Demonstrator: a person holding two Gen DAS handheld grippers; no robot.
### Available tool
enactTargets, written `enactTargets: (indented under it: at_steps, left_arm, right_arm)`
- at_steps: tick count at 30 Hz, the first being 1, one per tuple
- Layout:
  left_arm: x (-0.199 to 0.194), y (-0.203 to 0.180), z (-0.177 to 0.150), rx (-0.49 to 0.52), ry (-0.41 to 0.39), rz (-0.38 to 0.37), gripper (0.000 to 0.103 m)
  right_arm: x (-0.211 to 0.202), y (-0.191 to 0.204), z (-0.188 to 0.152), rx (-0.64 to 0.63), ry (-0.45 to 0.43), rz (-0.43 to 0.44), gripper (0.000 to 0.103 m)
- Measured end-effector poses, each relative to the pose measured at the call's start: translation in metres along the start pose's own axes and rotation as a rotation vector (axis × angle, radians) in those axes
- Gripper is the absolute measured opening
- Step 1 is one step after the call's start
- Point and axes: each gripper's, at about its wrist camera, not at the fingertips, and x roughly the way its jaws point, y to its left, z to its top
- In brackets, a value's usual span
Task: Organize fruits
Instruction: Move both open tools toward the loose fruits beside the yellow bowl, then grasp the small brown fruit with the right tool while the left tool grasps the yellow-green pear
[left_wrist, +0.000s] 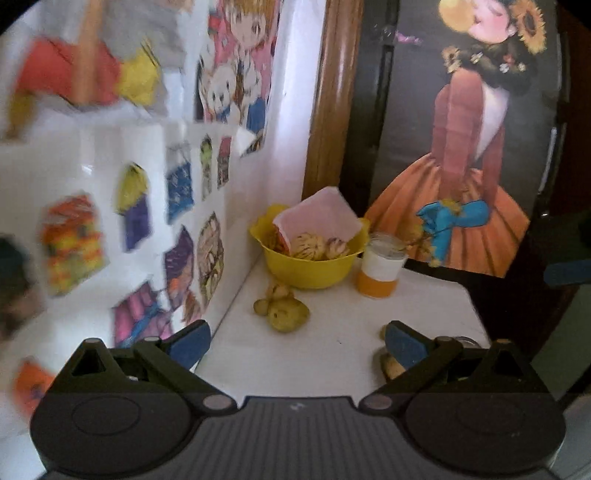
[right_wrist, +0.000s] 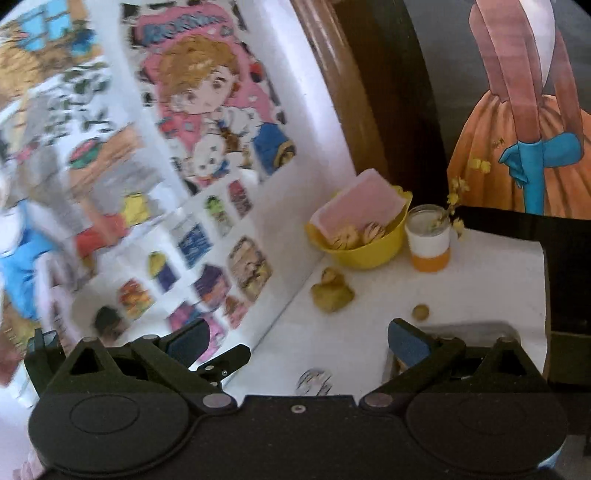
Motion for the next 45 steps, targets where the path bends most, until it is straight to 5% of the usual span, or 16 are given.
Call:
enactTargets:
  at_steps: [5,11,18,31,39,45]
  left_arm:
    - [0.072,-0.002,-0.008,0.017,0.022,0.018,0.102]
    - [0.137,-0.005,-0.022,0.071,0.012,0.0,0.102]
    - [0.198,0.005,-0.027,0.058,0.041,0.021,0.102]
    - [0.227,0.008,-0.032,0.016,0.064,-0.022,0.077]
    - [0.235,0.019,-0.033,-0.068,0.083,-0.015,0.062]
    - [0.244,0.024,-0.033,-0.143,0.099,-0.019,0.062]
  right_arm:
    - [0.068,-0.039,-0.001,-0.137,0.004,-0.123,0.102]
    - [0.147,-0.099,-0.013,-0.147,0.07,-0.149,0.1]
    - [0.208,-0.133,-0.02,-0.109,0.138,-0.139,0.08]
    - [0.246,-0.154,-0.028,-0.017,0.225,-0.118,0.047]
    - [0.251,-0.151,-0.029,-0.039,0.213,-0.122,0.041]
    - [0.258,-0.151,-0.03,-0.038,0.202,-0.095,0.041]
